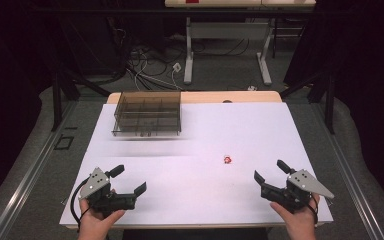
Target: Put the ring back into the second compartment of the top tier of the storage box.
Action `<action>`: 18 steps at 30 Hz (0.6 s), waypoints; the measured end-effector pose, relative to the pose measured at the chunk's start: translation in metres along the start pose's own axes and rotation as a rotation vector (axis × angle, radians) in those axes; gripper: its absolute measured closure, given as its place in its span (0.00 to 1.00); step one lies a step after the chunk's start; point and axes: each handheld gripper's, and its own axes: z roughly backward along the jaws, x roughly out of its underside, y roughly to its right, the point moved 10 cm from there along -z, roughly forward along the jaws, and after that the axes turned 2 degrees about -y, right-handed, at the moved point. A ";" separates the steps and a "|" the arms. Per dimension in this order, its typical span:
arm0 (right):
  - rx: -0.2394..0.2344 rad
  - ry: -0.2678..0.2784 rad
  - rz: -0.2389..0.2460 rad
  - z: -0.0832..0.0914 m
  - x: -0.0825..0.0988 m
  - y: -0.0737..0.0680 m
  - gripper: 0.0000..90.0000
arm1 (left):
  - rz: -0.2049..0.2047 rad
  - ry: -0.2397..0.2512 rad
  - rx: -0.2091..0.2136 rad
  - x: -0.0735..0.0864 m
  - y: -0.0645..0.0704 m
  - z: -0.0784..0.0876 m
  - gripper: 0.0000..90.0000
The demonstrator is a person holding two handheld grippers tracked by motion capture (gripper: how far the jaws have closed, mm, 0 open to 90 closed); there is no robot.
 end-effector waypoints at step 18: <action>-0.069 -0.050 0.007 -0.008 0.017 -0.011 0.17 | 0.010 0.005 0.019 -0.017 0.017 -0.004 0.00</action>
